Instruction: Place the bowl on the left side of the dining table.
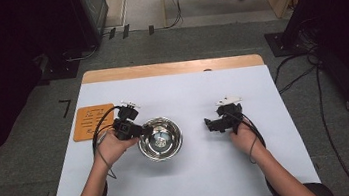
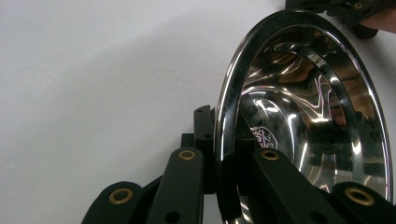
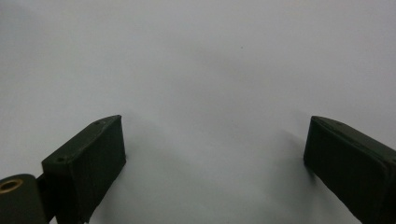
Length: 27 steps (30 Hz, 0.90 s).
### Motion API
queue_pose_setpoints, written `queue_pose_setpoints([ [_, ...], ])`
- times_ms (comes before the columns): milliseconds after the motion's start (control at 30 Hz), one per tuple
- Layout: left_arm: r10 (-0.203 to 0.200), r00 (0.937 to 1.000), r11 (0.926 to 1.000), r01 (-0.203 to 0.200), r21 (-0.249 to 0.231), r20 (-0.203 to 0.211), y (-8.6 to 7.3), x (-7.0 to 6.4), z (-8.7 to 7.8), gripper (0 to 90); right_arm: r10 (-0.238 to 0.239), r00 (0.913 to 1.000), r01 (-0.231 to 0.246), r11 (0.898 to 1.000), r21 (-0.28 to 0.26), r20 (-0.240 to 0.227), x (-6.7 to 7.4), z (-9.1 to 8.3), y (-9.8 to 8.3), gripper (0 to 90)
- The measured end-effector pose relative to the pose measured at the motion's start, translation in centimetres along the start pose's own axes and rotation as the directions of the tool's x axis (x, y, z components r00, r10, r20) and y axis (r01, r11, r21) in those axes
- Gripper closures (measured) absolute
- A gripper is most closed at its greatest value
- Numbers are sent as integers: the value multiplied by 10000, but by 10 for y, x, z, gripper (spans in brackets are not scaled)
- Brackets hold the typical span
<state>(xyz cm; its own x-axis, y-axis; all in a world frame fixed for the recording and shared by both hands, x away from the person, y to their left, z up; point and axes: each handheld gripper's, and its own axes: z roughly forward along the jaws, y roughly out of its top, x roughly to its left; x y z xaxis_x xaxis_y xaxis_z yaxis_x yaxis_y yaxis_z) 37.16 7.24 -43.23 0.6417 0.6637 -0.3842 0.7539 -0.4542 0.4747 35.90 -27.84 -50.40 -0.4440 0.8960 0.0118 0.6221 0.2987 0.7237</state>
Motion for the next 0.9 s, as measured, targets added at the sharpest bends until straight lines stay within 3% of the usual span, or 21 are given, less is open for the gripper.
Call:
queue_pose_setpoints([
  [900,-876,9949,9952,852,-471,-494,-2,25,-13,869,18,10000,-18,10000,2,0,0,0,0,52],
])
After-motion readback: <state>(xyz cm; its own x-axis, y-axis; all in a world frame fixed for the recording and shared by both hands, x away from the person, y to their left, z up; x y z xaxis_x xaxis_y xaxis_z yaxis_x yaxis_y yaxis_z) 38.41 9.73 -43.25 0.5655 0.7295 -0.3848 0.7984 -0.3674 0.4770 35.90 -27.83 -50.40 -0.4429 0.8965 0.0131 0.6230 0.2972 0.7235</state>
